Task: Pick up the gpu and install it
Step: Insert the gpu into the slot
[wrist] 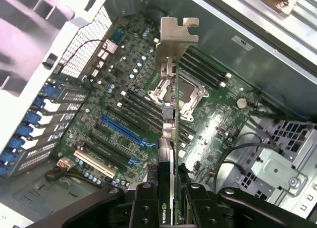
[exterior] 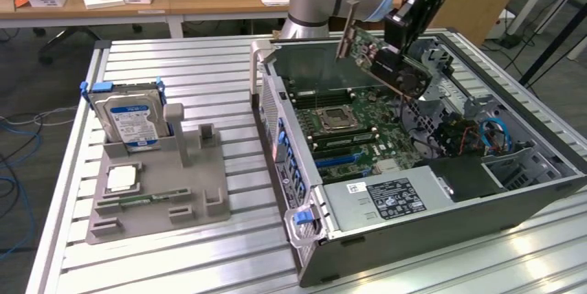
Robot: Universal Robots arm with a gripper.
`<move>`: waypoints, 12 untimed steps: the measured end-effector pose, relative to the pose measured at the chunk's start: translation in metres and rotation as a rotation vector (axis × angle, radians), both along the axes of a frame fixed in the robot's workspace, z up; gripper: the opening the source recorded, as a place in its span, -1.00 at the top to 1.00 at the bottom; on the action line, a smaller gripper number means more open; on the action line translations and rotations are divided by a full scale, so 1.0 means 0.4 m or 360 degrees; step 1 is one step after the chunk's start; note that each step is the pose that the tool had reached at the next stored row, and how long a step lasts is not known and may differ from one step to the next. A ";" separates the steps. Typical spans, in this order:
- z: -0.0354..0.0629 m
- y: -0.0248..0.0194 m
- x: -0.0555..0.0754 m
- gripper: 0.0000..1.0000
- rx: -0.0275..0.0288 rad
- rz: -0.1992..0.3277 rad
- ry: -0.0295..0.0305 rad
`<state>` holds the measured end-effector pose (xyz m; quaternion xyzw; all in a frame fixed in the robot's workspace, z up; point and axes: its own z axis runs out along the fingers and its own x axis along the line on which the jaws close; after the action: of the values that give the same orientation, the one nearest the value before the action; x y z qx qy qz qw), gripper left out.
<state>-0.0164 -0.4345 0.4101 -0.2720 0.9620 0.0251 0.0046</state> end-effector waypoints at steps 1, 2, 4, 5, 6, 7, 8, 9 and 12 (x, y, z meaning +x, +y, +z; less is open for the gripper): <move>0.000 0.000 0.000 0.48 0.00000 0.0017 -0.00001; 0.000 0.000 0.000 0.48 0.00000 0.0035 -0.00001; 0.000 0.000 0.000 0.48 0.00000 0.0072 -0.00001; 0.000 0.000 0.000 0.48 0.00000 0.0091 -0.00001; 0.000 0.000 0.000 0.48 0.00000 0.0109 -0.00002; 0.000 0.000 0.000 0.48 0.00000 0.0128 -0.00001; -0.001 0.000 0.000 0.48 0.00001 0.0147 -0.00001; -0.001 0.000 0.000 0.48 0.00001 0.0167 -0.00001; -0.001 0.000 0.000 0.48 0.00000 0.0223 -0.00001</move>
<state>-0.0164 -0.4345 0.4097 -0.3387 0.9406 0.0253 0.0029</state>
